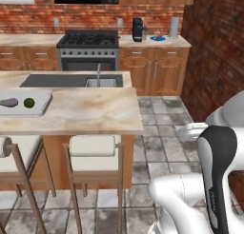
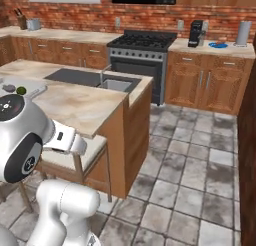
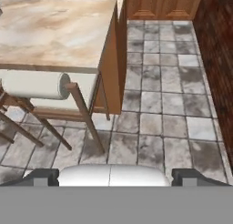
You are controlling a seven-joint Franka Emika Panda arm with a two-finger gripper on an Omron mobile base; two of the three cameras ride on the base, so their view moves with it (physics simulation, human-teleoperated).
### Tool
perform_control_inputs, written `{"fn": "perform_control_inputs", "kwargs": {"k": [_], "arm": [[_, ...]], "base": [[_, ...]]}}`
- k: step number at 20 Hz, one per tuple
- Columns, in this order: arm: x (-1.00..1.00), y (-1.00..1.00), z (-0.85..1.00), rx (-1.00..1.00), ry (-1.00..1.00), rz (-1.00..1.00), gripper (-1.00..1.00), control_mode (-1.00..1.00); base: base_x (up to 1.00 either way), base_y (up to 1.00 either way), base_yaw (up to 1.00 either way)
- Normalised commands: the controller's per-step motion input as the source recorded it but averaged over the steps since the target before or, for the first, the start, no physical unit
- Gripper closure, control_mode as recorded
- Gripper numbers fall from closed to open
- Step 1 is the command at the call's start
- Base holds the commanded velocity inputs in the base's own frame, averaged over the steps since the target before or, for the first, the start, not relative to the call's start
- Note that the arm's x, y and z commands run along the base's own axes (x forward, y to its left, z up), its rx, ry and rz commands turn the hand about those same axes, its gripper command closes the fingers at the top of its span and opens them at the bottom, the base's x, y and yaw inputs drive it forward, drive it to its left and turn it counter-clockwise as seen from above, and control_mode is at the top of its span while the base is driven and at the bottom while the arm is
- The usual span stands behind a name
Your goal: Place the cold items (eggplant and lime) from the fridge in one tupperware on the dining counter. Place the warm items (hot dog and kebab skewer) in the stove area in another tupperware.
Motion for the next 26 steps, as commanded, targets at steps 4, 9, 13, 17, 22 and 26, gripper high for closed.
{"fn": "perform_control_inputs", "kwargs": {"k": [4, 9, 13, 17, 22, 26], "arm": [[0.00, 0.00, 0.00, 0.00, 0.00, 0.00, -1.00, 1.00], [0.00, 0.00, 0.00, 0.00, 0.00, 0.00, -1.00, 1.00], [0.00, 0.00, 0.00, 0.00, 0.00, 0.00, -1.00, 1.00], [0.00, 0.00, 0.00, 0.00, 0.00, 0.00, -1.00, 1.00], [0.00, 0.00, 0.00, 0.00, 0.00, 0.00, -1.00, 1.00], [0.00, 0.00, 0.00, 0.00, 0.00, 0.00, -1.00, 1.00]], "base": [[0.65, -1.00, 0.04], [0.86, -0.99, 0.11], [0.94, -0.95, 0.15], [1.00, -0.79, 0.18], [1.00, -0.59, 0.16], [1.00, -0.50, 0.17]]}}
